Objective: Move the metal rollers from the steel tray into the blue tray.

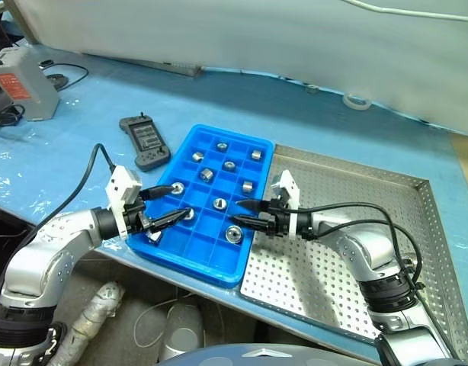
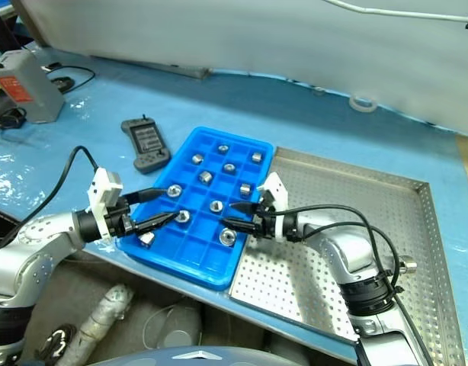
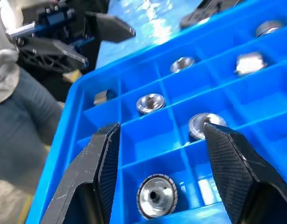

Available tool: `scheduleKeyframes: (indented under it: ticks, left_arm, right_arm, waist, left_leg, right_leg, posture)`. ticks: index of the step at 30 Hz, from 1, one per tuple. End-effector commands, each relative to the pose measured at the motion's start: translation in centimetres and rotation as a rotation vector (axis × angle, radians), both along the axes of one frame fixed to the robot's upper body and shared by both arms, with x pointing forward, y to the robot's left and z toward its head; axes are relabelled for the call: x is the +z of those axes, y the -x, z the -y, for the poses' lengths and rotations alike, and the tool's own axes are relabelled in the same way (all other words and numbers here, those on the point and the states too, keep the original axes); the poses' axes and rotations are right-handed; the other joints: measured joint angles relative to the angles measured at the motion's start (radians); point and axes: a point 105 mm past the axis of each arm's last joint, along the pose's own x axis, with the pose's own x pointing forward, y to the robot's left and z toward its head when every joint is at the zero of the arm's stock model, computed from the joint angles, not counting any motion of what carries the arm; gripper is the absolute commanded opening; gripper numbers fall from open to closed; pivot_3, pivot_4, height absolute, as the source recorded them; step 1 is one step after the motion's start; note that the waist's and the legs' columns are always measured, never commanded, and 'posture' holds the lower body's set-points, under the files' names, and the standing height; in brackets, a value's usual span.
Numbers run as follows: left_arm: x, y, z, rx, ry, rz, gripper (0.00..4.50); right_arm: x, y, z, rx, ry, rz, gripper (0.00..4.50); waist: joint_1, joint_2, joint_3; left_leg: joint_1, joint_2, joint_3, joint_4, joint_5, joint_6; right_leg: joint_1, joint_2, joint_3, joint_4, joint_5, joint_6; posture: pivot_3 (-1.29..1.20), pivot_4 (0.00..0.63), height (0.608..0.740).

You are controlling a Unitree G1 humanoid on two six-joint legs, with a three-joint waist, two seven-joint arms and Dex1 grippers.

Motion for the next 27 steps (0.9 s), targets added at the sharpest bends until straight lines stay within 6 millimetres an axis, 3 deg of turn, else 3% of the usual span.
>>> scheduleKeyframes:
  ticks: [1, 5, 9, 14, 19, 22, 27]
  left_arm:
    - [0.8, -0.7, 0.7, -0.054, 0.002, 0.043, 4.08]
    - [1.0, -2.3, 2.2, -0.131, 0.016, 0.056, 4.08]
    - [1.2, -4.3, 4.8, -0.238, 0.033, 0.070, 4.08]
    - [1.0, -5.5, 7.8, -0.371, 0.040, 0.077, 4.08]
    - [1.0, -6.2, 10.4, -0.481, 0.057, 0.078, 4.08]
    - [0.7, -6.3, 11.5, -0.530, 0.064, 0.075, 4.08]
    - [0.7, -6.6, 12.4, -0.561, 0.074, 0.079, 4.08]
  right_arm:
    - [4.4, -0.4, 1.4, -0.036, -0.069, 0.122, 2.92]
    - [5.2, -2.4, 2.9, -0.172, -0.061, 0.178, 2.92]
    - [4.6, -3.0, 8.0, -0.430, 0.013, 0.233, 2.92]
    - [3.7, -1.1, 13.0, -0.661, 0.076, 0.264, 2.92]
    - [2.4, 1.3, 18.2, -0.927, 0.139, 0.258, 2.92]
    - [1.2, 2.7, 19.9, -1.015, 0.183, 0.242, 2.92]
    - [0.0, 3.5, 19.8, -1.032, 0.196, 0.228, 2.92]
  waist:
    - [-0.012, -0.001, 0.000]
    - [-0.045, -0.002, -0.002]
    - [-0.065, -0.007, -0.004]
    - [-0.129, -0.008, -0.007]
    - [-0.185, -0.007, -0.009]
    - [-0.217, -0.005, -0.010]
    - [-0.257, -0.003, -0.010]
  left_leg:
    - [0.000, 0.000, 0.001, 0.000, 0.000, 0.000]
    - [0.000, -0.001, 0.005, 0.002, 0.000, 0.000]
    - [-0.001, -0.002, 0.005, 0.003, 0.001, -0.001]
    - [-0.004, -0.010, 0.007, 0.004, -0.001, 0.002]
    - [-0.004, -0.008, 0.007, 0.004, -0.002, 0.005]
    - [-0.003, -0.007, 0.010, 0.005, -0.004, 0.008]
    - [-0.003, -0.006, 0.011, 0.008, -0.007, 0.012]
  right_leg:
    - [0.000, 0.000, 0.000, 0.000, 0.000, 0.000]
    - [0.000, 0.000, 0.000, 0.001, 0.000, -0.001]
    - [0.002, -0.001, 0.001, 0.001, 0.000, -0.001]
    - [-0.001, -0.001, 0.007, 0.000, 0.005, 0.007]
    - [-0.001, 0.000, 0.007, -0.002, 0.003, 0.005]
    - [0.000, -0.001, 0.010, -0.005, 0.002, 0.003]
    - [0.001, -0.002, 0.013, -0.008, 0.003, 0.002]
  posture:
    - [0.18, 0.150, 0.740]
    - [0.06, 0.150, 0.740]
    - [-0.07, 0.150, 0.740]
    - [-0.24, 0.150, 0.740]
    - [-0.35, 0.150, 0.740]
    - [-0.40, 0.150, 0.740]
    - [-0.42, 0.150, 0.740]
